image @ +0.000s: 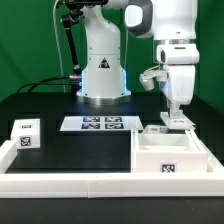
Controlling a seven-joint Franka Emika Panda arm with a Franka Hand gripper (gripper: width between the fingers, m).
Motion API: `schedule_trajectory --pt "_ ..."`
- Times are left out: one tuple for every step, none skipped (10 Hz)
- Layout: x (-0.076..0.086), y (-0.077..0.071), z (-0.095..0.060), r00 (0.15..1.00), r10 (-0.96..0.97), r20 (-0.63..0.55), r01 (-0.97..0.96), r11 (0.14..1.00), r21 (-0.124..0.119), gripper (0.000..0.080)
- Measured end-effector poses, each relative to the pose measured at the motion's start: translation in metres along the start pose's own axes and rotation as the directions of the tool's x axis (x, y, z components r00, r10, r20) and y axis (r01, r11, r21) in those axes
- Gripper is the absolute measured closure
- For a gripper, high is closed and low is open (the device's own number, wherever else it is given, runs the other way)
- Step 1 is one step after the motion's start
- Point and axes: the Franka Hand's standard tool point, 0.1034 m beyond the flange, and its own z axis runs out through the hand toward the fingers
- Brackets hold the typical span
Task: Assemble cabinet
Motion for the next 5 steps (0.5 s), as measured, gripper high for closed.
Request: schedule_trajectory --pt "-0.0007 0.0002 0.0000 1.000 0.001 0.000 -0.001 1.000 0.000 0.0729" --pt "-0.0011 0.0008 -0.0001 1.000 0.005 0.001 -0.005 1.000 -0.001 0.0729" --pt "-0.0019 0.0035 -0.0009 1.000 0.025 0.000 -0.025 1.000 -0.005 0.0729" --pt "-0.0038 0.0059 -0.0016 0.999 0.049 0.003 -0.049 0.999 -0.006 0.0729" --pt "-0.0058 0.0084 -0.0022 0.997 0.075 0.005 -0.075 0.997 -0.008 0.0729"
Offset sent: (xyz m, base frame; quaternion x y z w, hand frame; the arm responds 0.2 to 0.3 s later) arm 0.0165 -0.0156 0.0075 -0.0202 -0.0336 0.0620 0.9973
